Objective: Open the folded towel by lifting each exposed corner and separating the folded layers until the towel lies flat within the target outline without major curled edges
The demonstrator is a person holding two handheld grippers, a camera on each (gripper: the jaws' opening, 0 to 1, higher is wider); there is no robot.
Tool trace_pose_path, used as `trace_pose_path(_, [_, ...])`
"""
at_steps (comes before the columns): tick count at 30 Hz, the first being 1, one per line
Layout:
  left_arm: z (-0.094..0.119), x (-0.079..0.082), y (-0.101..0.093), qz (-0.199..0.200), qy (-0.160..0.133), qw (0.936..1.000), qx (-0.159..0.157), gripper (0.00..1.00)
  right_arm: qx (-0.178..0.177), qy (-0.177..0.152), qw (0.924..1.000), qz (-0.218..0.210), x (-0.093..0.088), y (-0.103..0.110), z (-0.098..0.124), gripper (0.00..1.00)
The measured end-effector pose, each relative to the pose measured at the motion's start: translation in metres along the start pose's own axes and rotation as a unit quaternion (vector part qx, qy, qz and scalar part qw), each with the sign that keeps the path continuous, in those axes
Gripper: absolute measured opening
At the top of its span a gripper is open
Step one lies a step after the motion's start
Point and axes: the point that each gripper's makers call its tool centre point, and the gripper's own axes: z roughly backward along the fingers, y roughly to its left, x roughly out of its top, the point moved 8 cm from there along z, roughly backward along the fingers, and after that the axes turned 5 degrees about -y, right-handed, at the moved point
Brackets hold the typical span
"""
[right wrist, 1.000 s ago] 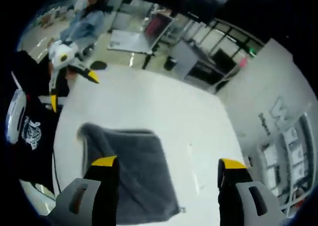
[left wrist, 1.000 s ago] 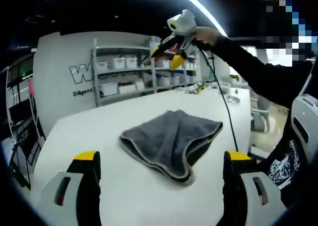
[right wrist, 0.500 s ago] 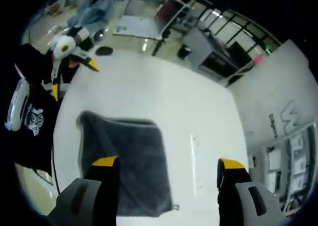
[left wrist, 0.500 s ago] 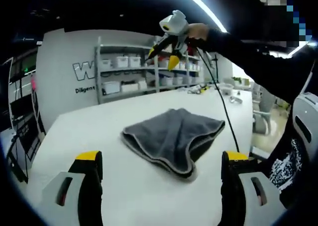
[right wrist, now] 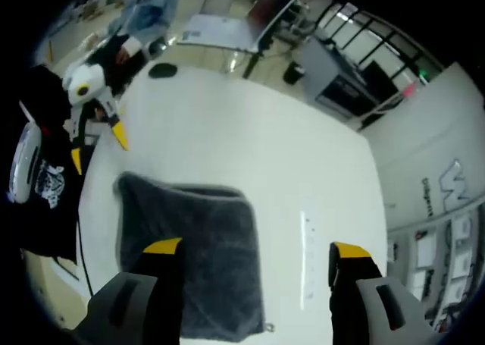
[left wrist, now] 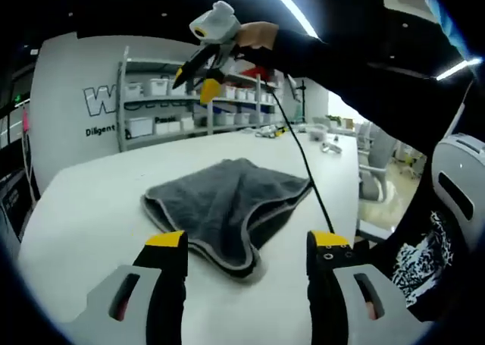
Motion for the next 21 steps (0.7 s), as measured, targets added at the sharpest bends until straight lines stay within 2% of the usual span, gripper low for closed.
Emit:
trace_pose_path(5, [-0.015, -0.011, -0.006, -0.006, 0.024, 0.9996, -0.017, 0.47, 0.019, 0.005, 0.9998, 0.009, 0.003, 0.001, -0.019, 0.72])
trace_pose_path(6, [-0.017, -0.019, -0.001, -0.015, 0.051, 0.9986, 0.002, 0.47, 0.020, 0.008, 0.9997, 0.009, 0.003, 0.000, -0.023, 0.71])
trace_pose_path(8, [-0.020, -0.027, 0.005, -0.053, 0.079, 0.9952, 0.024, 0.46, 0.018, 0.015, 0.9996, 0.014, 0.003, -0.001, -0.027, 0.70])
trace_pose_path(9, [-0.021, -0.030, 0.006, -0.055, 0.086, 0.9943, 0.029, 0.45, 0.018, 0.016, 0.9996, 0.015, 0.003, -0.001, -0.029, 0.69])
trace_pose_path(12, [-0.020, -0.032, 0.009, -0.033, 0.088, 0.9950, 0.033, 0.43, 0.029, 0.018, 0.9993, 0.016, 0.004, 0.002, -0.033, 0.68])
trace_pose_path(14, [-0.019, -0.032, 0.009, -0.002, 0.079, 0.9965, 0.026, 0.40, 0.029, 0.019, 0.9993, 0.016, 0.004, 0.002, -0.036, 0.68])
trace_pose_path(17, [-0.020, -0.033, 0.011, 0.010, 0.073, 0.9971, 0.020, 0.40, 0.030, 0.016, 0.9993, 0.012, 0.004, 0.000, -0.040, 0.67])
trace_pose_path(21, [-0.022, -0.038, 0.016, 0.020, 0.077, 0.9964, 0.029, 0.37, 0.036, 0.017, 0.9992, 0.011, 0.003, -0.001, -0.048, 0.65])
